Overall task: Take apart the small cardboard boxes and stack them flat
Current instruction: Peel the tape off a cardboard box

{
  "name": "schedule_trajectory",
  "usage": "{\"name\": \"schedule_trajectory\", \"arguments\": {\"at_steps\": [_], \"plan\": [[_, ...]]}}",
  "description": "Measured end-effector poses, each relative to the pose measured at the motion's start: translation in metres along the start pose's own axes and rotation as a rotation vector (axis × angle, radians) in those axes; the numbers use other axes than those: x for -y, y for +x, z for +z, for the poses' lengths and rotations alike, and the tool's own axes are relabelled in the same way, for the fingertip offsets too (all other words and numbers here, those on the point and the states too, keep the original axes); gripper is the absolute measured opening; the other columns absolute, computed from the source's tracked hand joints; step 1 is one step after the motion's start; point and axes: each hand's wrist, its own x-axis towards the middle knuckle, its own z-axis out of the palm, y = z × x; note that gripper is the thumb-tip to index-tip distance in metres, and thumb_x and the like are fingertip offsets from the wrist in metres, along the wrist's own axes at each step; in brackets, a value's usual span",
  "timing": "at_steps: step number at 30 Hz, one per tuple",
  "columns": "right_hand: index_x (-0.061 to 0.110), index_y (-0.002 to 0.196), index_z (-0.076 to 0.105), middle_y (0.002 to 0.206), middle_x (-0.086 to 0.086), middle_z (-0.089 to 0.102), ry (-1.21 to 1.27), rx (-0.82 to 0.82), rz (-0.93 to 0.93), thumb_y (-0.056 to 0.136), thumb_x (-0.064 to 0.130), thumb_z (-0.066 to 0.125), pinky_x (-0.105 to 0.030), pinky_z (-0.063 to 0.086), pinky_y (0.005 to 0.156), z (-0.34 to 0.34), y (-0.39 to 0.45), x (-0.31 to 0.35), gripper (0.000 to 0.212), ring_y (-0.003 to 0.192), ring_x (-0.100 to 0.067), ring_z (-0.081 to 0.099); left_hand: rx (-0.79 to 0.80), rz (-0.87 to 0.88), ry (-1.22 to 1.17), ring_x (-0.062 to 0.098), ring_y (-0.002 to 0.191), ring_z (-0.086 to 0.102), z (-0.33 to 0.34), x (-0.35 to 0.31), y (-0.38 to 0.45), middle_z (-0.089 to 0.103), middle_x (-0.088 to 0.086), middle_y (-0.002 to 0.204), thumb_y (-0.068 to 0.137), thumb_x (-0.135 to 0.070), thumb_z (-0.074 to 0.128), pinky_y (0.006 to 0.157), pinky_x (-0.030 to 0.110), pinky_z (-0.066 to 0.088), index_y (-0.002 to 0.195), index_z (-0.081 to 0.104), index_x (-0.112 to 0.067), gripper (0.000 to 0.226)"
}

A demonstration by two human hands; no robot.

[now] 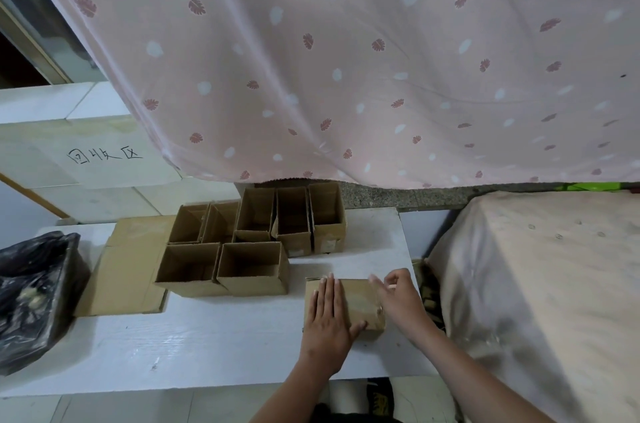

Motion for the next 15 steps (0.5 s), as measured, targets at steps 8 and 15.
{"name": "schedule_trajectory", "arguments": {"at_steps": [8, 15], "plan": [[0.028, 0.088, 0.052, 0.078, -0.001, 0.074, 0.099, -0.081, -0.047, 0.09, -0.007, 0.054, -0.048, 0.061, 0.07, -0.009, -0.004, -0.025, 0.035, 0.077, -0.019, 0.072, 0.013, -0.008, -0.014, 0.029, 0.145, -0.034, 0.008, 0.003, 0.003, -0.039, 0.008, 0.155, 0.088, -0.074, -0.001, 0.117, 0.038, -0.02, 0.149, -0.029, -0.011, 0.092], [0.031, 0.083, 0.054, 0.075, -0.007, 0.068, 0.146, -0.189, -0.031, 0.086, -0.012, 0.049, -0.049, 0.061, 0.064, -0.006, -0.005, -0.026, 0.043, 0.064, -0.017, 0.07, 0.032, -0.014, 0.003, 0.027, 0.145, -0.035, 0.009, 0.004, 0.003, -0.038, 0.008, 0.156, 0.084, -0.077, -0.008, 0.118, 0.039, -0.019, 0.148, -0.031, -0.012, 0.095]]}}
